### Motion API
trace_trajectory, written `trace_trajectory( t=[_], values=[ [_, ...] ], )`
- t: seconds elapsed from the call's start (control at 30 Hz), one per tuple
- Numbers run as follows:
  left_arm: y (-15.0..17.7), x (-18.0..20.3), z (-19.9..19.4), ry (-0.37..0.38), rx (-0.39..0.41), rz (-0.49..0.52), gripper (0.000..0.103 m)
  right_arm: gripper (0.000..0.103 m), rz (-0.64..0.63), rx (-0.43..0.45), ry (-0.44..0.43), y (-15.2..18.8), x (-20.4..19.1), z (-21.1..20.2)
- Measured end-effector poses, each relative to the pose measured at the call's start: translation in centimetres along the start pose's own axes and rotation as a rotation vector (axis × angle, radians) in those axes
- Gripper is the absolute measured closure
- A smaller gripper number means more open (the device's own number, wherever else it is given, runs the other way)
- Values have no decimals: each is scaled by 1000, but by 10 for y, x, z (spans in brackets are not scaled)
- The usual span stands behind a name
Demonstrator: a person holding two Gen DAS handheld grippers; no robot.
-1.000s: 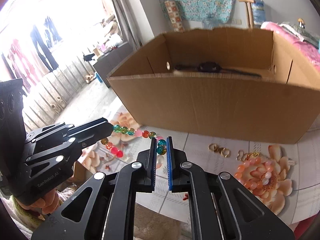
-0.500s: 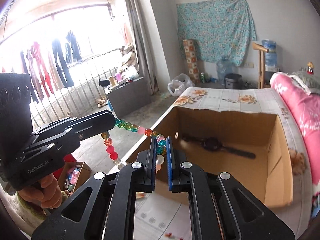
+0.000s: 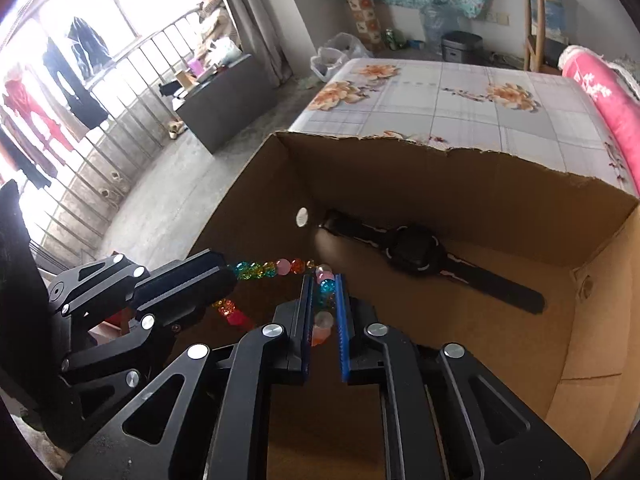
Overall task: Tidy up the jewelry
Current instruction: 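Lift the beaded bracelet with the right tool and release it into the box, then move the right tool toward the small gold charms beside the orange bracelet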
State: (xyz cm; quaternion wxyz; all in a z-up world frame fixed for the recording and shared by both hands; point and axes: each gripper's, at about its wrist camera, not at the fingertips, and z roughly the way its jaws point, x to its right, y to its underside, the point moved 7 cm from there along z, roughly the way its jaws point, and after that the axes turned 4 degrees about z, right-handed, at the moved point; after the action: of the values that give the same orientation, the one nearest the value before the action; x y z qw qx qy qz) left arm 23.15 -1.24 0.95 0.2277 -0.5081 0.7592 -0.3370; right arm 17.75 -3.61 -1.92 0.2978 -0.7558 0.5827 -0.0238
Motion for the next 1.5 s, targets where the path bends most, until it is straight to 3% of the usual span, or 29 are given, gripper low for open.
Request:
trace_trajectory(
  t=[0.1,0.33,0.5,0.67,0.9,1.0,1.13,1.2,1.5],
  values=[
    [4,-6,6,-11,10,-11,83,88,6,2,3,-4,2,-3],
    [11,-16,-17,-15,66,-75,83,85,35,93,1,-1,15,-35],
    [21,-17,-52,-46,119,-97,83,79,69,185,7,16,29,-80],
    [42,-15,-80,-34,141,-144,76,69,136,259,-20,50,40,-123],
    [84,21,-106,119,194,-146,68,65,165,273,-166,119,27,-151],
    [109,40,-86,160,106,-159,68,65,206,214,-122,146,34,-135],
    [123,52,-57,153,31,-176,68,65,252,144,10,156,57,-111],
    [121,53,-51,133,27,-171,68,65,249,142,82,151,68,-106],
    [102,52,-47,128,66,-188,68,64,299,175,114,128,91,-96]
  ],
)
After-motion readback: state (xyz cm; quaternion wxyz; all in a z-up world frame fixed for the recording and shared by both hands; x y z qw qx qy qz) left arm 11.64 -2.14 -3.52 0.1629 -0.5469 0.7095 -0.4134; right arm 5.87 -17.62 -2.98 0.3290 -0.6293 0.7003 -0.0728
